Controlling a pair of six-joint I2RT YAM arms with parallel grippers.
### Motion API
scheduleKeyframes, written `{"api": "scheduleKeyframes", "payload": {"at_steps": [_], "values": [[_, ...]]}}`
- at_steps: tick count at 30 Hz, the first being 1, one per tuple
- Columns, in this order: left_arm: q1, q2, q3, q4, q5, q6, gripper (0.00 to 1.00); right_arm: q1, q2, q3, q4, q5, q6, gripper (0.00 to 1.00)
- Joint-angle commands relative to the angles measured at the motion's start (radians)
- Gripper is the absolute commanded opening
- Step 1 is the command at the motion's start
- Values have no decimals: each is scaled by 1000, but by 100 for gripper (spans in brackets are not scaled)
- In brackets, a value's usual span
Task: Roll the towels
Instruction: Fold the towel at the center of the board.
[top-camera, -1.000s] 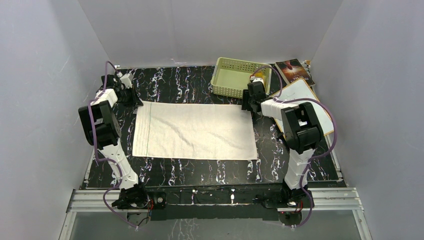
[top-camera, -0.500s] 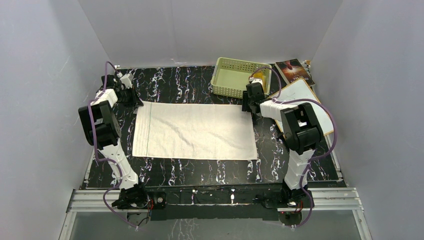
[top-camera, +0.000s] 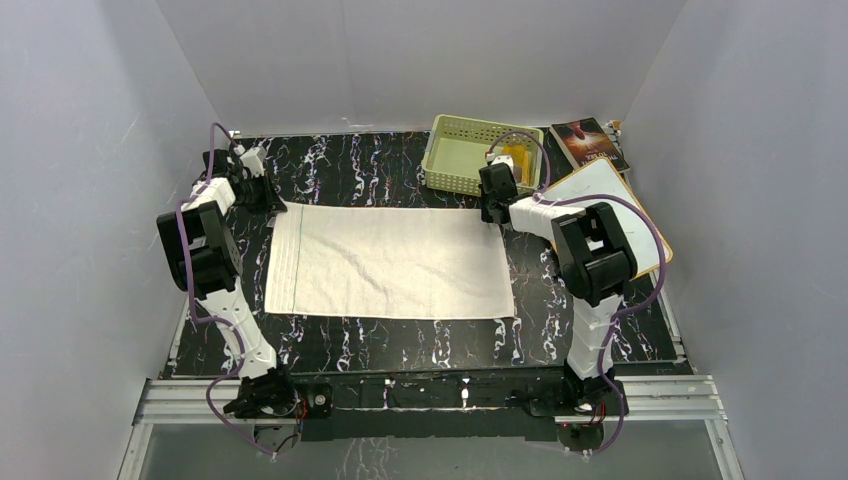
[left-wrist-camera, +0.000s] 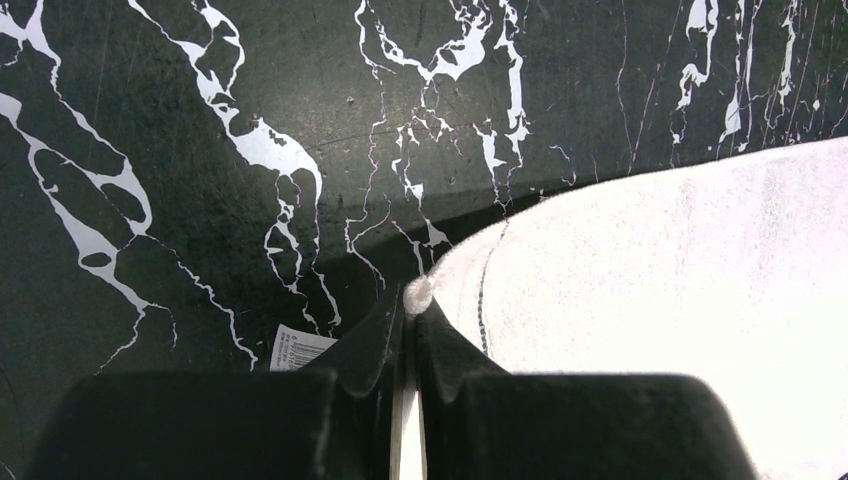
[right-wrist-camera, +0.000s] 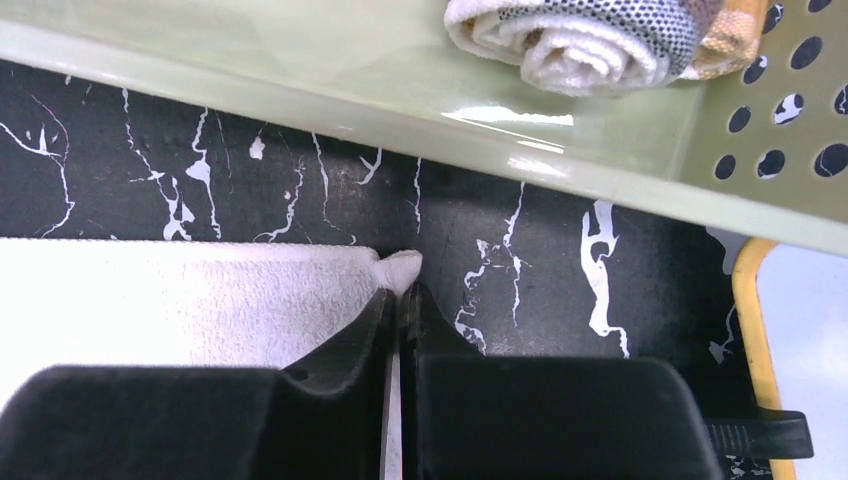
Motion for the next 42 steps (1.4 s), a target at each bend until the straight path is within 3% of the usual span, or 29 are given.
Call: {"api": "scheduleKeyframes", "payload": {"at_steps": [1, 12, 19, 26, 42], "values": [[-1, -99, -6, 6, 24, -1, 0, -7, 50, 10, -123, -19, -15, 0], [-1, -132, 38, 103, 160, -86, 0, -34, -229, 37, -54, -6, -40, 0], [-1, -121, 58, 168, 260, -78, 0, -96, -214, 88, -54, -27, -40, 0], [-1, -163, -28, 371, 315, -139, 0, -114, -163, 172, -33, -38, -73, 0], [-4, -243, -179, 550, 321, -54, 0, -120, -206, 178, 58, -51, -101, 0]]}}
